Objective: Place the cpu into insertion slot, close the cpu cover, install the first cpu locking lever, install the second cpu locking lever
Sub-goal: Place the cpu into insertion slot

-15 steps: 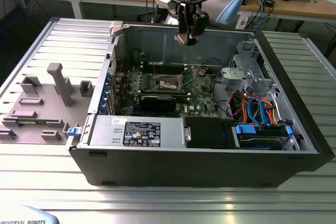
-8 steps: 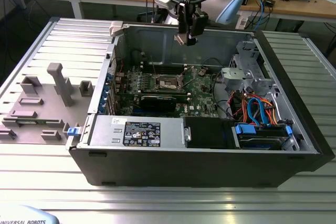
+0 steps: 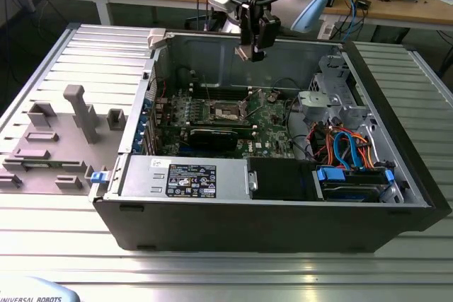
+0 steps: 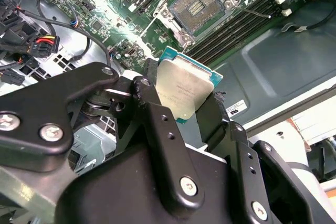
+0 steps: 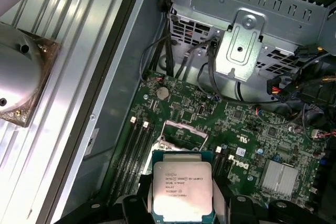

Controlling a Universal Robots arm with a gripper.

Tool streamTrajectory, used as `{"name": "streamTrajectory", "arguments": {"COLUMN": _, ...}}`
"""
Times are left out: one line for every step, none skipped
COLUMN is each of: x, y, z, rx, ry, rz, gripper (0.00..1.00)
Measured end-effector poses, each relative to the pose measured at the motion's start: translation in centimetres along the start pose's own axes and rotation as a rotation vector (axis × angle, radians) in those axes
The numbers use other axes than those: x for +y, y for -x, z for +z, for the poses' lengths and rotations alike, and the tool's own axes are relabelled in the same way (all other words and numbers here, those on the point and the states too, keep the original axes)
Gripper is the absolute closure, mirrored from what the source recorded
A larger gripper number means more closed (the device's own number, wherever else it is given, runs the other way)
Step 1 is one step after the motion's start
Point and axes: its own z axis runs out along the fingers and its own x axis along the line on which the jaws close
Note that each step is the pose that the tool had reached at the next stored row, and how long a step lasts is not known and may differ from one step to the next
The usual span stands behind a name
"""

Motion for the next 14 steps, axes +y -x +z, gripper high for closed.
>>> {"name": "streamTrajectory", "arguments": {"x": 0.00, "y": 0.00, "z": 0.00, "rx": -0.0003, "ry": 0.0000, "rz": 0.003, "gripper": 0.46}}
{"name": "streamTrajectory", "arguments": {"x": 0.00, "y": 0.00, "z": 0.02, "rx": -0.0009, "ry": 0.0003, "rz": 0.010, "gripper": 0.46}}
{"name": "streamTrajectory", "arguments": {"x": 0.00, "y": 0.00, "z": 0.04, "rx": -0.0016, "ry": 0.0005, "rz": 0.019, "gripper": 0.46}}
{"name": "streamTrajectory", "arguments": {"x": 0.00, "y": 0.00, "z": 0.08, "rx": -0.0038, "ry": 0.0009, "rz": 0.044, "gripper": 0.46}}
{"name": "streamTrajectory", "arguments": {"x": -0.01, "y": 0.00, "z": 0.11, "rx": -0.0050, "ry": 0.0011, "rz": 0.057, "gripper": 0.46}}
{"name": "streamTrajectory", "arguments": {"x": -0.01, "y": 0.00, "z": 0.16, "rx": -0.0062, "ry": 0.0011, "rz": 0.071, "gripper": 0.46}}
{"name": "streamTrajectory", "arguments": {"x": -0.01, "y": 0.00, "z": 0.25, "rx": -0.0077, "ry": 0.0006, "rz": 0.089, "gripper": 0.46}}
{"name": "streamTrajectory", "arguments": {"x": -0.03, "y": 0.00, "z": 0.31, "rx": -0.0085, "ry": 0.0004, "rz": 0.099, "gripper": 0.46}}
{"name": "streamTrajectory", "arguments": {"x": -0.05, "y": -0.01, "z": 0.36, "rx": -0.0093, "ry": 0.0003, "rz": 0.110, "gripper": 0.46}}
{"name": "streamTrajectory", "arguments": {"x": -0.09, "y": -0.02, "z": 0.46, "rx": -0.0104, "ry": 0.0001, "rz": 0.125, "gripper": 0.46}}
{"name": "streamTrajectory", "arguments": {"x": -0.13, "y": -0.03, "z": 0.49, "rx": -0.0106, "ry": 0.0000, "rz": 0.129, "gripper": 0.46}}
{"name": "streamTrajectory", "arguments": {"x": -0.17, "y": -0.04, "z": 0.51, "rx": -0.0109, "ry": -0.0001, "rz": 0.132, "gripper": 0.46}}
{"name": "streamTrajectory", "arguments": {"x": -0.22, "y": -0.06, "z": 0.53, "rx": -0.0110, "ry": -0.0006, "rz": 0.133, "gripper": 0.46}}
{"name": "streamTrajectory", "arguments": {"x": -0.24, "y": -0.06, "z": 0.54, "rx": -0.0109, "ry": -0.0007, "rz": 0.133, "gripper": 0.46}}
